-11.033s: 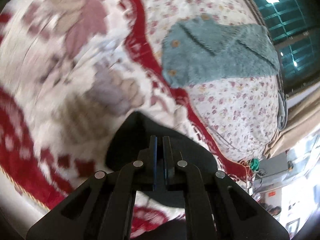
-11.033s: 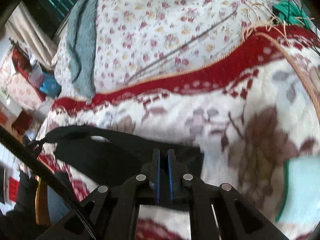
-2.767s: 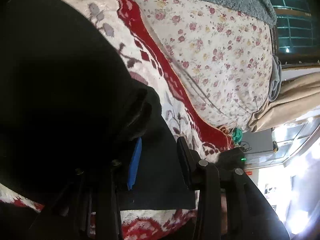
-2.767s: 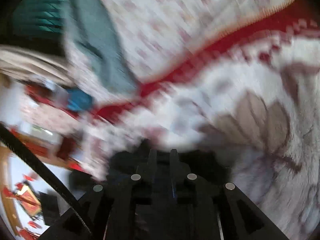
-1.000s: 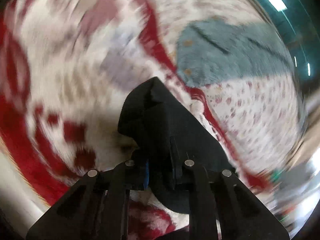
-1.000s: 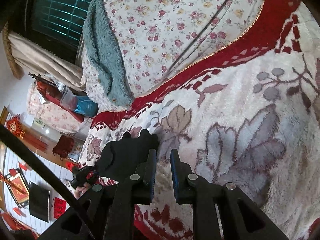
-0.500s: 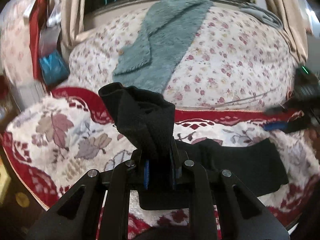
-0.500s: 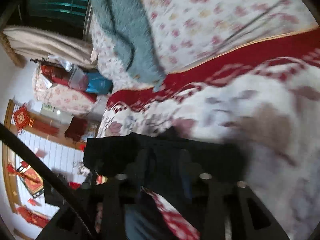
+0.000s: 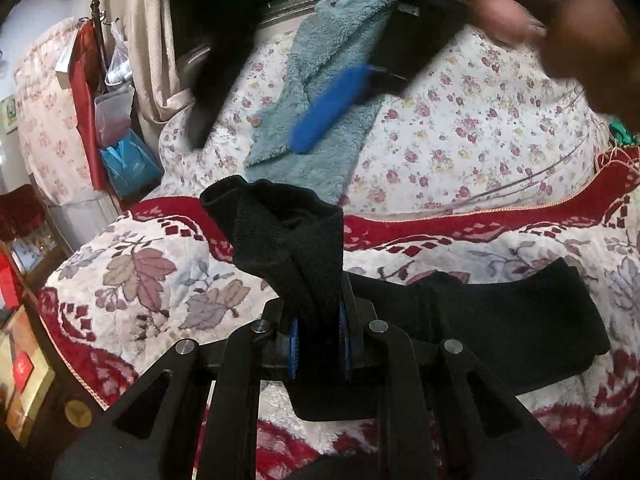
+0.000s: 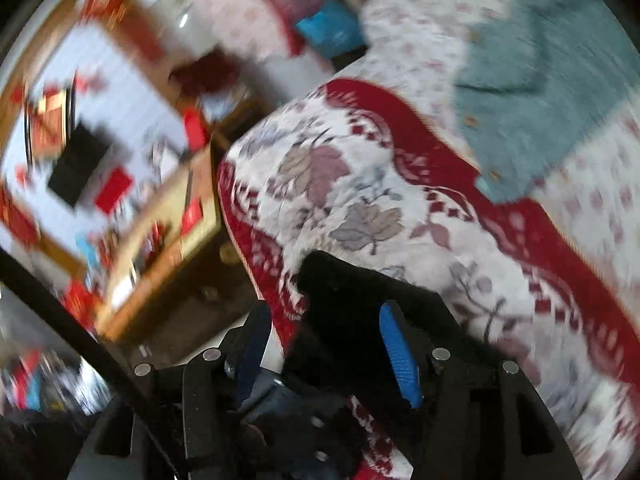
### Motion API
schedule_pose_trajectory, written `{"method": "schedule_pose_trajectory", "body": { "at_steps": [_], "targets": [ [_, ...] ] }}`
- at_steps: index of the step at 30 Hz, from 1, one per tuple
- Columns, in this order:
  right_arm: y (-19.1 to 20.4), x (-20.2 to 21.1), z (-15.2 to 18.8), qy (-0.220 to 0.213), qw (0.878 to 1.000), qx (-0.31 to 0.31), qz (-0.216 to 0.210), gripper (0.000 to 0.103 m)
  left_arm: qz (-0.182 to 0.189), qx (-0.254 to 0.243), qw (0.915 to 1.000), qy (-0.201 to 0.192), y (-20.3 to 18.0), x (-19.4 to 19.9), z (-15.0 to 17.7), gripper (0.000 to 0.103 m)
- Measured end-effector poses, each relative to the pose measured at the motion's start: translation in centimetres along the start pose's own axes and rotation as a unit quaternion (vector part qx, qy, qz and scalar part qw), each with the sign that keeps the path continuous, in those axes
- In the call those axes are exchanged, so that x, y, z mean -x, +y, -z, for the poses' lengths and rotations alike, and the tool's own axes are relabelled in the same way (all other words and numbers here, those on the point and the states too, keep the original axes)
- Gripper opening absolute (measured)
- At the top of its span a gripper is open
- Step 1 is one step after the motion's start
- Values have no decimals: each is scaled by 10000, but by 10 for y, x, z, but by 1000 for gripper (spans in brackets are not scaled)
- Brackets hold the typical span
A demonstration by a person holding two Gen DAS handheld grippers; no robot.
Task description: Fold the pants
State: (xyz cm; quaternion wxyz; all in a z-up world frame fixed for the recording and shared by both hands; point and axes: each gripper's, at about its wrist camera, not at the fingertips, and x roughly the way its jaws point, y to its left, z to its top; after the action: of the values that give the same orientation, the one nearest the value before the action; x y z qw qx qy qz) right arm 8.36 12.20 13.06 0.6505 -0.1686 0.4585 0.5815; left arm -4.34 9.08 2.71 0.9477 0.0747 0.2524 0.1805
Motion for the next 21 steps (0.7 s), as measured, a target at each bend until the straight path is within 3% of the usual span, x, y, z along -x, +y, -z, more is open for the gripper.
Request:
{"method": "schedule_pose_trajectory", "body": {
  "at_steps": [2,6,8,9,10,11,16,21],
  "targets": [
    [15,-16,-8,341,9975,362,499,54,-19,-75,10000,-10,-3,1,0,15],
    [21,-57,-16,1093,9814,882,1305,54,-27,-290,9995,-97,-11,4,1,15],
    [15,-65,-14,1243,9754,830,1618,52,-29,-392,9991,-132,-14,5,2,15],
    [7,-61,-13,1191,9778,639,1604,45,-42,-473,9988,-146,-17,6,2,15],
    [0,-56,-12,1145,9817,451,1452,25,-40,-533,9984,-160,-18,6,2,15],
    [-8,-48,-9,1063,9861,281,1246,14,-44,-607,9980,-196,-21,8,2,15],
    [-56,3,24,524,9938,-598,782,12,277,-658,9973,-178,-47,22,-3,14],
    [-119,39,91,134,9857,-1636,376,12,493,-1158,9920,-79,-112,26,8,14]
  ]
}}
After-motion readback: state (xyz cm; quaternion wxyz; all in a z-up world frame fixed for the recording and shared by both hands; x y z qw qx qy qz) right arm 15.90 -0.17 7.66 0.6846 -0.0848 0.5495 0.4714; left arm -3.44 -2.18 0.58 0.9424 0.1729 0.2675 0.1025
